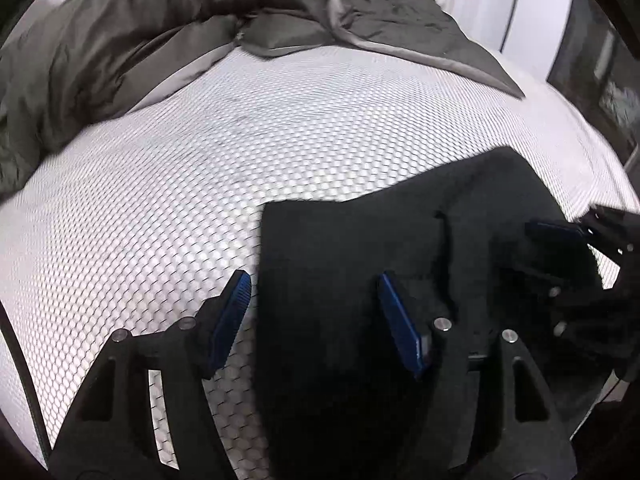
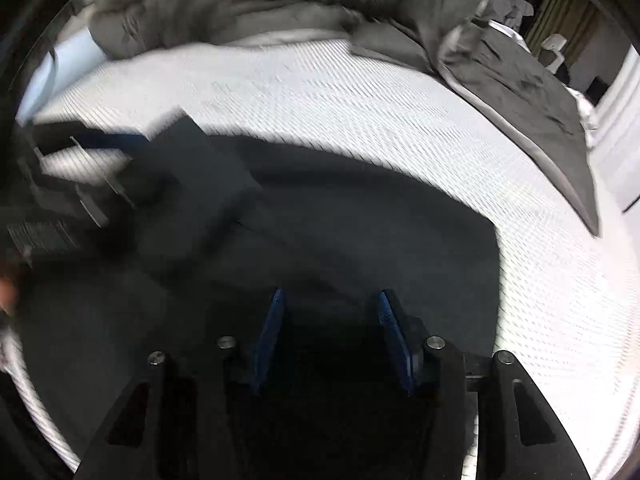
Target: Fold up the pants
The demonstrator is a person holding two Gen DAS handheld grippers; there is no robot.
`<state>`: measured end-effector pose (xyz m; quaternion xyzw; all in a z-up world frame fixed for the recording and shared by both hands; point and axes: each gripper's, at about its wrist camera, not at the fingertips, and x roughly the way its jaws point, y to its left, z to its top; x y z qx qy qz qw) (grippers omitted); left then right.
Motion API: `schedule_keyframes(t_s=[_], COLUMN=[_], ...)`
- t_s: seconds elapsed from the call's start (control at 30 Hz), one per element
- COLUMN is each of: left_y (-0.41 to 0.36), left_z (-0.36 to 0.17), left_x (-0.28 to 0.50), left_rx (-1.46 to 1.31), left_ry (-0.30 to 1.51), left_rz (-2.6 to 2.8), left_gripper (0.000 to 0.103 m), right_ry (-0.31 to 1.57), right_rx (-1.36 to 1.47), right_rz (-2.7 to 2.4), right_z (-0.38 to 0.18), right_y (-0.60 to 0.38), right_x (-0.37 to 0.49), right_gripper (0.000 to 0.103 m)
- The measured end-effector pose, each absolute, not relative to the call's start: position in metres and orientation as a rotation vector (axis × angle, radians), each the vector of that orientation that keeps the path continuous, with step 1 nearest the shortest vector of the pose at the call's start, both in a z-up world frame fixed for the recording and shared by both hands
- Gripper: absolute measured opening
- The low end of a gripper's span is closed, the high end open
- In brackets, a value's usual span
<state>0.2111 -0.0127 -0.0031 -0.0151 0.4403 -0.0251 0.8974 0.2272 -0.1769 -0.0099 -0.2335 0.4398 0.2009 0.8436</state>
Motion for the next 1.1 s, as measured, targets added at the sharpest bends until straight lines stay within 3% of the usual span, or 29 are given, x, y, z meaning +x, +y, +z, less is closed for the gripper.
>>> schedule_keyframes(t_s=[0.27, 0.33, 0.4, 0.57, 0.63, 0.67, 0.7, 0.73, 0.87, 0.9, 0.93, 1.0, 1.1], left_y=[0.025, 0.032, 0.031, 0.025, 0.029, 0.029, 0.029, 0.026, 0.017, 0.017, 0.016, 0.013, 0.003], left_z=[0.0, 0.003, -0.003, -0.02, -0.023, -0.022, -0.021, -0.018, -0.013, -0.014, -0.015, -0.012, -0.002], left_x=[0.17, 0.152, 0.14, 0.137, 0.14, 0.141, 0.143, 0.144, 0.15, 0.15, 0.151, 0.148, 0.139], left_rx=[-0.137, -0.205, -0.234, -0.239, -0.28, -0.305, -0.313, -0.3, -0.242, -0.237, -0.233, -0.207, -0.094], left_ry=[0.9, 0.872, 0.892, 0.955, 0.957, 0.945, 0.938, 0.924, 0.889, 0.89, 0.886, 0.869, 0.824], left_rz=[-0.08, -0.114, -0.151, -0.184, -0.206, -0.23, -0.246, -0.241, -0.168, -0.159, -0.145, -0.117, -0.022], left_gripper=[0.065, 0.065, 0.065, 0.065, 0.059, 0.053, 0.04, 0.037, 0.036, 0.039, 0.042, 0.044, 0.044], right_ry=[0.913, 0.903, 0.914, 1.056, 1.048, 1.035, 1.013, 0.991, 0.858, 0.863, 0.893, 0.949, 0.929], right_rx=[-0.095, -0.012, 0.066, 0.124, 0.134, 0.143, 0.13, 0.1, -0.008, -0.034, -0.065, -0.06, 0.0], right_rz=[0.49, 0.522, 0.56, 0.609, 0.624, 0.647, 0.652, 0.647, 0.607, 0.574, 0.536, 0.491, 0.446], right_z=[0.007, 0.014, 0.015, -0.013, -0.017, -0.013, -0.009, -0.005, 0.014, 0.012, 0.006, -0.002, 0.009], right_y=[-0.29, -0.308, -0.322, -0.319, -0.316, -0.312, -0.307, -0.301, -0.28, -0.277, -0.277, -0.281, -0.302], right_x=[0.203, 0.193, 0.187, 0.197, 0.199, 0.202, 0.203, 0.205, 0.221, 0.229, 0.237, 0.245, 0.232], right_gripper=[0.058, 0.073, 0.082, 0.082, 0.066, 0.049, 0.039, 0.033, 0.031, 0.035, 0.048, 0.064, 0.069])
